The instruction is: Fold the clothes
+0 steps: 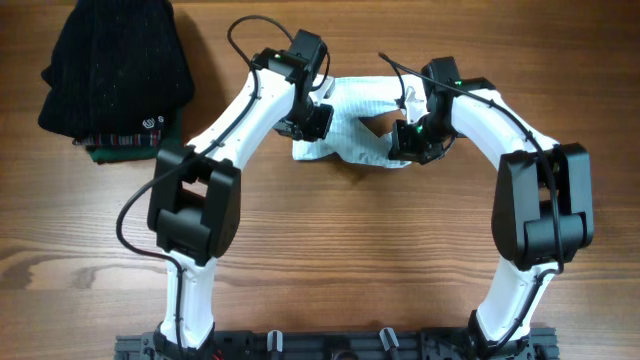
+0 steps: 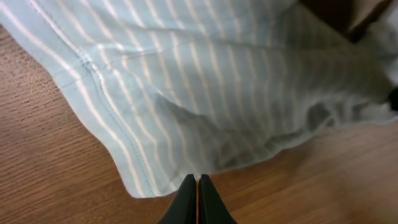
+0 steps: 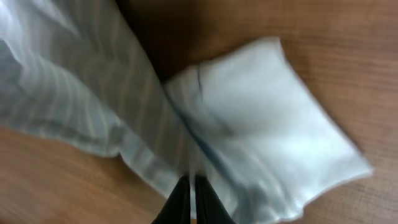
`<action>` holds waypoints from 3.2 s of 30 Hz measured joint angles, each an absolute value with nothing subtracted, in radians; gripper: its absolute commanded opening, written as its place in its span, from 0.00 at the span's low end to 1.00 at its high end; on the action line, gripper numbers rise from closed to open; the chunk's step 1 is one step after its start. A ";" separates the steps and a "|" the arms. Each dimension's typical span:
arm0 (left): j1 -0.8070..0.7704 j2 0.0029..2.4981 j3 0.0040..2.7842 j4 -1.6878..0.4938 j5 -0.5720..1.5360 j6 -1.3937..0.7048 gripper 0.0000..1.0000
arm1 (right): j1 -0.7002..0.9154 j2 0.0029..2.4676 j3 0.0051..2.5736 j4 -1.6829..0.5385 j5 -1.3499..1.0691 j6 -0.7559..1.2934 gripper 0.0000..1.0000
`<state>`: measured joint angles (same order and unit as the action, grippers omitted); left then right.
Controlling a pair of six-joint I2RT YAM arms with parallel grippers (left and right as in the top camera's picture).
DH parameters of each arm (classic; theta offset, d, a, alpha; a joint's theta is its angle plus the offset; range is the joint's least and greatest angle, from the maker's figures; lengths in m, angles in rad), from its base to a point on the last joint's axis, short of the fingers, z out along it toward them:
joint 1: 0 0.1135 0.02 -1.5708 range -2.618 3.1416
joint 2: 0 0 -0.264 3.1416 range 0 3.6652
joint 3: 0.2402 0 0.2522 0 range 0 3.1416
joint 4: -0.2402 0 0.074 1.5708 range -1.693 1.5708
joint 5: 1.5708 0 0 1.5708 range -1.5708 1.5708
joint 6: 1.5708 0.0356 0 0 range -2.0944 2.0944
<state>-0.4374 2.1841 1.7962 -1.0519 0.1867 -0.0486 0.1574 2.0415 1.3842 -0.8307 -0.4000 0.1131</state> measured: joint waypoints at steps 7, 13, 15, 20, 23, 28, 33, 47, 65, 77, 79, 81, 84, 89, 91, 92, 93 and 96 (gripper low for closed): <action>-0.437 2.192 1.762 -1.009 0.113 -0.055 0.04 | 0.157 2.041 1.384 -0.751 -0.377 0.120 0.04; -0.437 2.193 1.693 -0.937 0.090 -0.066 0.04 | 0.157 2.041 1.384 -0.746 -0.301 0.121 0.04; -0.437 2.194 1.674 -0.923 0.077 -0.070 0.04 | 0.157 2.041 1.384 -0.746 -0.278 0.124 0.04; -0.437 2.194 1.647 -0.890 0.060 -0.077 0.04 | 0.157 2.041 1.380 -0.737 -0.235 0.128 0.04; -0.437 2.194 1.644 -0.882 0.050 -0.081 0.04 | 0.157 2.041 1.362 -0.715 -0.221 0.128 0.04; -0.437 2.194 1.642 -0.876 0.049 -0.085 0.04 | 0.156 2.032 1.331 -0.686 -0.219 0.131 0.04; -0.437 2.194 1.642 -0.873 0.046 -0.088 0.04 | 0.157 2.021 1.313 -0.673 -0.190 0.144 0.05; -0.437 2.194 1.642 -0.873 0.038 -0.088 0.04 | 0.017 2.014 1.298 -0.652 -0.145 0.183 0.06; -0.437 2.194 1.642 -0.902 0.034 -0.089 0.04 | -0.030 2.004 1.317 -0.812 -0.156 0.223 0.42; -0.437 2.194 1.642 -0.954 0.035 -0.138 0.04 | -0.030 1.787 1.363 -0.900 -0.156 0.222 0.84; -0.437 2.194 1.642 -0.969 0.051 -0.142 0.04 | -0.030 1.756 1.371 -0.913 -0.156 0.214 0.84; -0.437 2.194 1.642 -0.977 0.081 -0.145 0.04 | -0.030 1.747 1.374 -0.929 -0.156 0.207 0.84; -0.437 2.193 1.642 -0.989 0.155 -0.136 0.04 | -0.032 1.753 1.374 -0.956 -0.156 0.197 0.84; -0.437 2.193 1.642 -1.038 0.289 -0.081 0.04 | -0.058 1.753 1.356 -0.957 -0.156 0.188 0.84; -0.437 2.193 1.642 -1.039 0.311 -0.068 0.04 | -0.072 1.753 1.336 -0.948 -0.156 0.183 0.84; -0.437 2.193 1.642 -1.038 0.320 -0.064 0.04 | -0.079 1.754 1.325 -0.941 -0.156 0.179 0.84; -0.437 2.193 1.642 -1.036 0.328 -0.060 0.04 | -0.086 1.754 1.314 -0.929 -0.157 0.178 0.84; -0.437 2.193 1.642 -1.037 0.340 -0.038 0.05 | -0.102 1.754 1.276 -0.892 -0.183 0.154 0.86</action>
<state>-0.4366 2.1933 1.6417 -1.0367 0.3401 -0.0383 -0.1020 1.7542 1.2758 -0.8917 -0.1825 0.1543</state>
